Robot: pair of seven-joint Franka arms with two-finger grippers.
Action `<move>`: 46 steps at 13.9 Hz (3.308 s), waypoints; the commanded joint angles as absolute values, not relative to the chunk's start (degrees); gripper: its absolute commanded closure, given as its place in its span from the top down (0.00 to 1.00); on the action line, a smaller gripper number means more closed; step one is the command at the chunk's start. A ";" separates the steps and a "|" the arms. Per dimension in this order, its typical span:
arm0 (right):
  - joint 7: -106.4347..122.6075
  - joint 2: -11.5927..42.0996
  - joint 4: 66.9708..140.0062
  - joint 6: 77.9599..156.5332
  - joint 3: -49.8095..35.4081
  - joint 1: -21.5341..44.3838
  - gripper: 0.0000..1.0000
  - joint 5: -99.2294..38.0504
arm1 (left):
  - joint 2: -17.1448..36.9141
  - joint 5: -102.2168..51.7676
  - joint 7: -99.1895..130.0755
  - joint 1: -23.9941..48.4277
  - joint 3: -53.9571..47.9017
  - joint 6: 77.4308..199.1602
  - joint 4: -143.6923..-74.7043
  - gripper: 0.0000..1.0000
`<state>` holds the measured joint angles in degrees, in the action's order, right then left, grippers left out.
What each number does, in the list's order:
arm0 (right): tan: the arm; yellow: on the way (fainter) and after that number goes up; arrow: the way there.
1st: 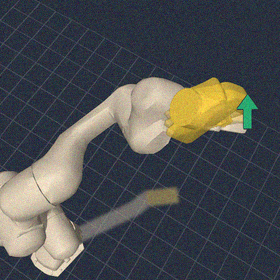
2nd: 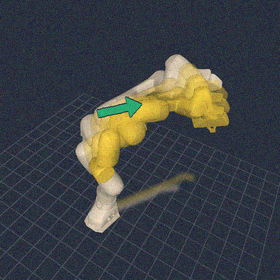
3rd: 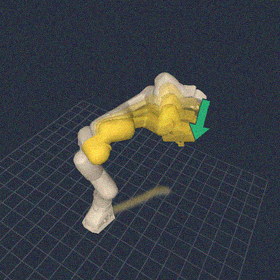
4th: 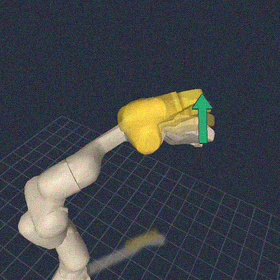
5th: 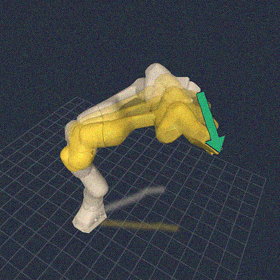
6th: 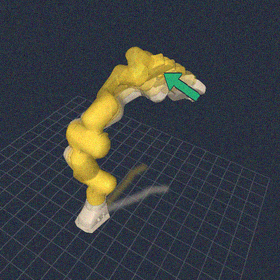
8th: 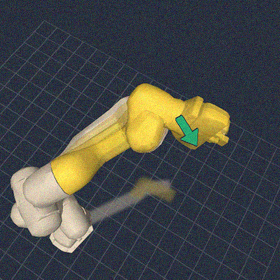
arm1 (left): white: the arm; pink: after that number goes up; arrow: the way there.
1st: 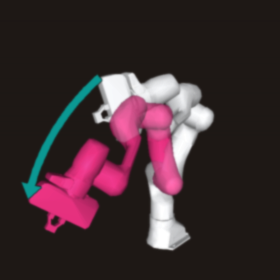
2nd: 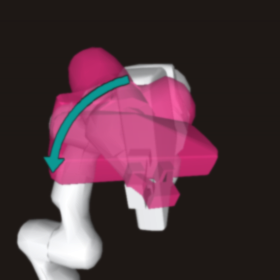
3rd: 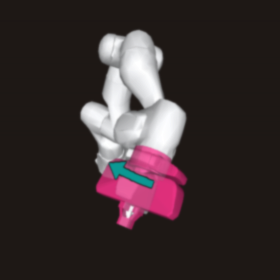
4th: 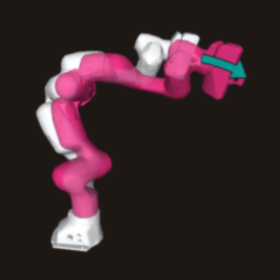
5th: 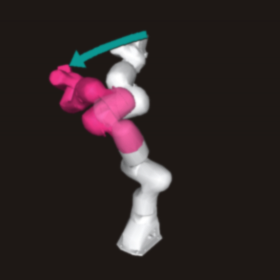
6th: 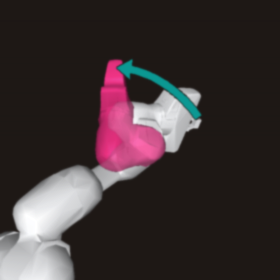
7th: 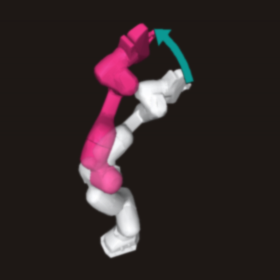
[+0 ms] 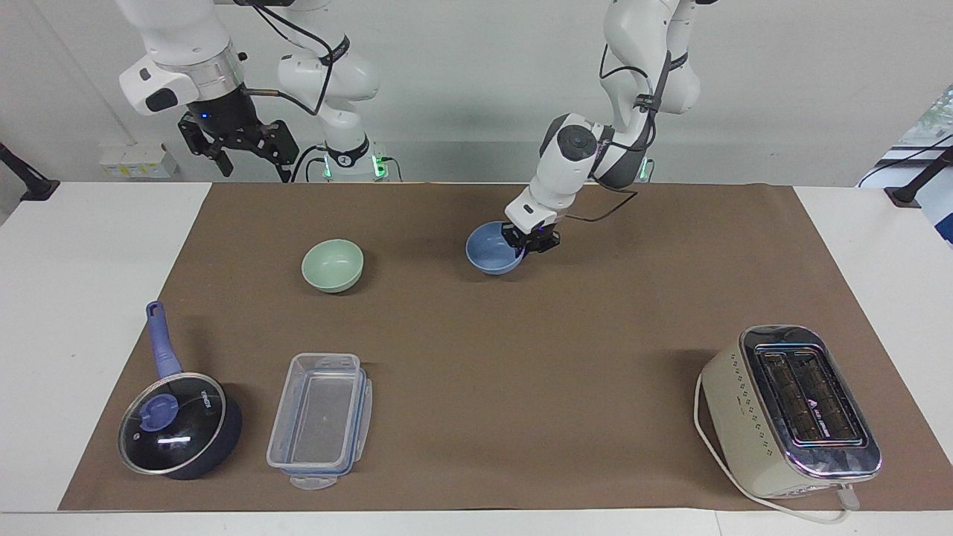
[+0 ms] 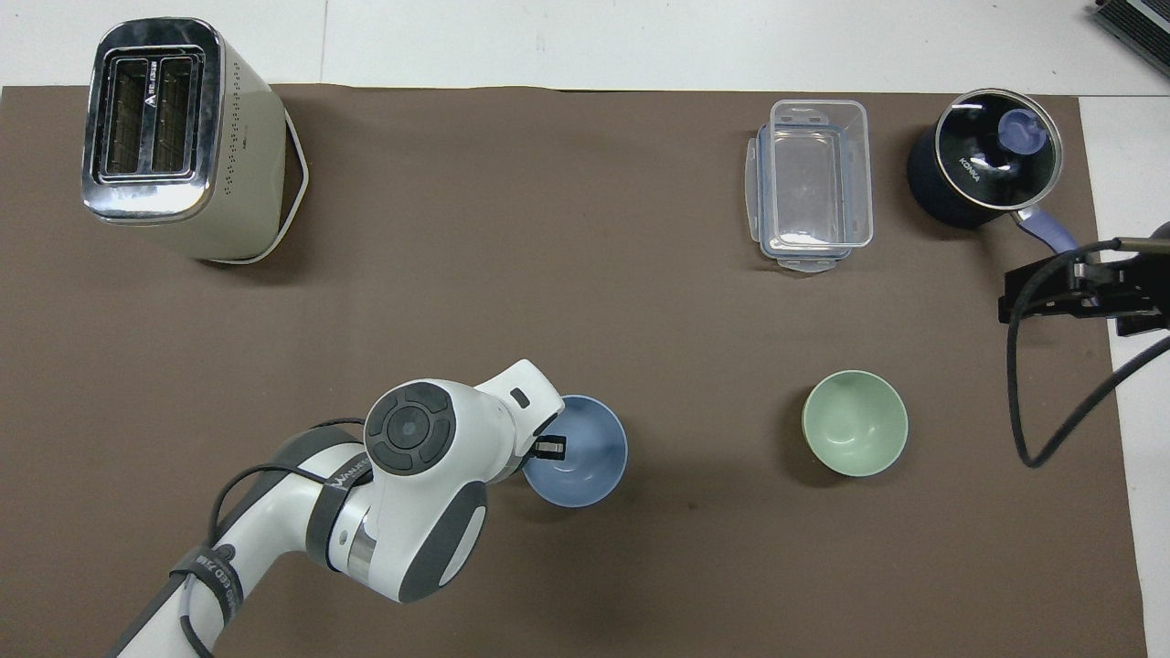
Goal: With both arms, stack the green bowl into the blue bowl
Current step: 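Release the blue bowl and withdraw the left gripper, then reach the right gripper to the green bowl's rim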
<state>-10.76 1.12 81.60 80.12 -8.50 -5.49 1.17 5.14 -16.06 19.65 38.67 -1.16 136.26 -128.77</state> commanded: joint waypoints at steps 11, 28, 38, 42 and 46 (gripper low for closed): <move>-9.14 -0.44 83.58 81.30 -8.79 -6.33 1.00 0.18 | 0.53 -16.26 21.89 35.17 0.62 124.83 -120.52 1.00; -7.30 -1.32 89.02 88.84 -8.79 -7.38 1.00 -1.40 | 0.26 -0.89 1.06 5.99 0.62 93.63 -93.45 1.00; -0.62 -2.72 112.21 106.24 -8.79 -9.75 1.00 -1.76 | -0.17 -0.79 -1.40 1.23 0.62 85.61 -89.12 1.00; 1.83 -2.99 124.25 118.53 -8.79 -10.02 1.00 -3.60 | -0.26 -0.79 -1.06 0.79 0.62 85.43 -89.21 1.00; 4.30 -3.08 130.94 125.31 -8.79 -10.63 1.00 -3.69 | -0.26 -0.79 -1.05 1.23 0.62 85.43 -89.21 1.00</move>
